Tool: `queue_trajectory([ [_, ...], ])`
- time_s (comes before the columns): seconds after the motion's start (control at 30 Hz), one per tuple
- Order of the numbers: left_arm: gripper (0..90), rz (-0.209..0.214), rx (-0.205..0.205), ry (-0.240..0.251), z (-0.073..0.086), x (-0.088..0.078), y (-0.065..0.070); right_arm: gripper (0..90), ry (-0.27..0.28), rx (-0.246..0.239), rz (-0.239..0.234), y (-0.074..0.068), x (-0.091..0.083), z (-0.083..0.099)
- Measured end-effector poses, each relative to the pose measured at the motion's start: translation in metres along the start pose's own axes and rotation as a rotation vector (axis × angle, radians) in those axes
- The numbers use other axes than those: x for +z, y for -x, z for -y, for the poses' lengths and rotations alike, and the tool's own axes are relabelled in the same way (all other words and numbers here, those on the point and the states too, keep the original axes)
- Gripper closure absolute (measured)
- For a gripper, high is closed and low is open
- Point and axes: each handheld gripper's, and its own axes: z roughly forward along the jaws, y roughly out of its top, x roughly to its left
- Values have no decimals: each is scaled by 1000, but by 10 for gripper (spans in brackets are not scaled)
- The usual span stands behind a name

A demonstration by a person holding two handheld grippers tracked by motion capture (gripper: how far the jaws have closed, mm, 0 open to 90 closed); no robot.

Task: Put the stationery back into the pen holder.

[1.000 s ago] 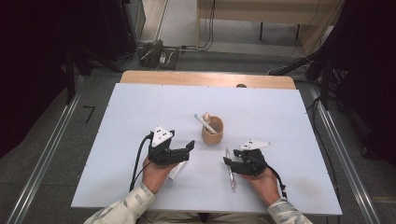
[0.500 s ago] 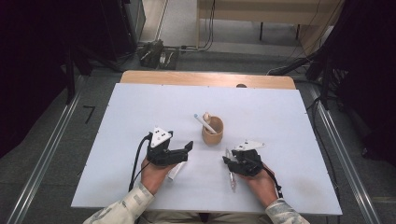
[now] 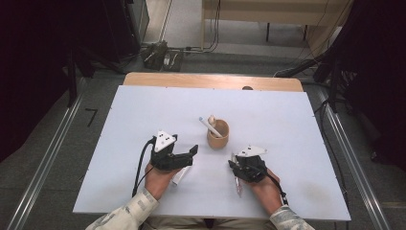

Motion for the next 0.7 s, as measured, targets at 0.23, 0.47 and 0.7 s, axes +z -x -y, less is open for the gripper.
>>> queue_trajectory([
  [0.23,162,5,2,-5,1,0,1,705,1,28,-15,2,0,0],
  [0.47,162,15,-3,-4,1,1,2,781,1,45,-38,9,0,0],
  [0.7,166,42,0,-9,1,0,6,785,-4,93,-93,17,0,-1],
])
